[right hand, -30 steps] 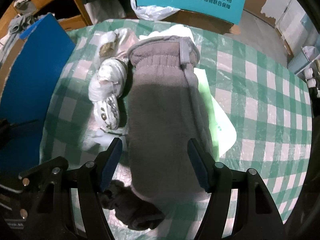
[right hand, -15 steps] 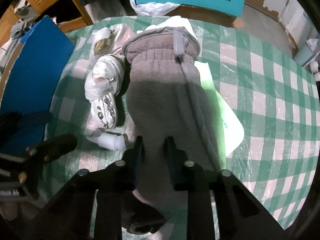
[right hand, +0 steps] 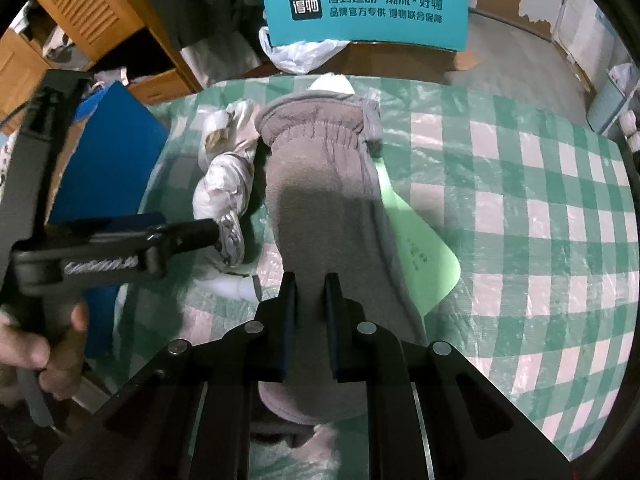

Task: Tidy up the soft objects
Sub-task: 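Lift the grey fleece sock with the right tool while the left tool grasps the white sock bundle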

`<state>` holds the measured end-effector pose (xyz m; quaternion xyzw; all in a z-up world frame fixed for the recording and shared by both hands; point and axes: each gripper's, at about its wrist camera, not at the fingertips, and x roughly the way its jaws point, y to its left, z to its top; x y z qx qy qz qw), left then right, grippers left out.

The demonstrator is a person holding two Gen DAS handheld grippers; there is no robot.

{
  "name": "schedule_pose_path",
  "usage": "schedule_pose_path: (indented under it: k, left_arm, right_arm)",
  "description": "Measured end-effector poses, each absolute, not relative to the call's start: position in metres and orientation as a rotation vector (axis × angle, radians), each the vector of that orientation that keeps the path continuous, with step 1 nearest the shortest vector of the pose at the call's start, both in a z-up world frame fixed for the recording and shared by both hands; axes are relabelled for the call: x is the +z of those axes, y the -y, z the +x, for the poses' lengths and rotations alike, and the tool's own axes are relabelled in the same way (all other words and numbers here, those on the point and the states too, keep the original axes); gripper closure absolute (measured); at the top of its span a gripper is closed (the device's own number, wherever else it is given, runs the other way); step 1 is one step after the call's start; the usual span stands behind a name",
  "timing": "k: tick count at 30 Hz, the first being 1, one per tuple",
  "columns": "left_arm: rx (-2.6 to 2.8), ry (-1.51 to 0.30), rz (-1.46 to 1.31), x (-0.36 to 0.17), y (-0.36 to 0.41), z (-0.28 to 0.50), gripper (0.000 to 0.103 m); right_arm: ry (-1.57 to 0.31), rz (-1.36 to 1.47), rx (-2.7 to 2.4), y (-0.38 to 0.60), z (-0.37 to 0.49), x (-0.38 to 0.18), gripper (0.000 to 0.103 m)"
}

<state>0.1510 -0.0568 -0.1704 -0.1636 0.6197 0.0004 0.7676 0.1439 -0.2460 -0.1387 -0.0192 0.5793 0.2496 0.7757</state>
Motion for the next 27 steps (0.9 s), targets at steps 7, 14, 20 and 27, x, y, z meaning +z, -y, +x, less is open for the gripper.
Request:
schedule_pose_path:
  k: [7, 14, 20, 27]
  left_arm:
    - [0.009, -1.353, -0.308, -0.177, 0.073, 0.163, 0.023]
    - [0.001, -1.342, -0.256, -0.178, 0.08, 0.165, 0.06]
    - [-0.031, -1.334, -0.276, -0.176, 0.074, 0.159, 0.074]
    - [-0.059, -1.313, -0.263, -0.163, 0.073, 0.149, 0.075]
  right_arm:
    - [-1.244, -0.022, 0.543, 0.256, 0.141, -0.134, 0.091]
    - [-1.234, -0.002, 0.546, 0.266, 0.14, -0.129, 0.091]
    - [-1.235, -0.001, 0.548, 0.267, 0.139, -0.127, 0.091]
    - [-1.217, 0.007, 0.553, 0.267, 0.136, -0.117, 0.091]
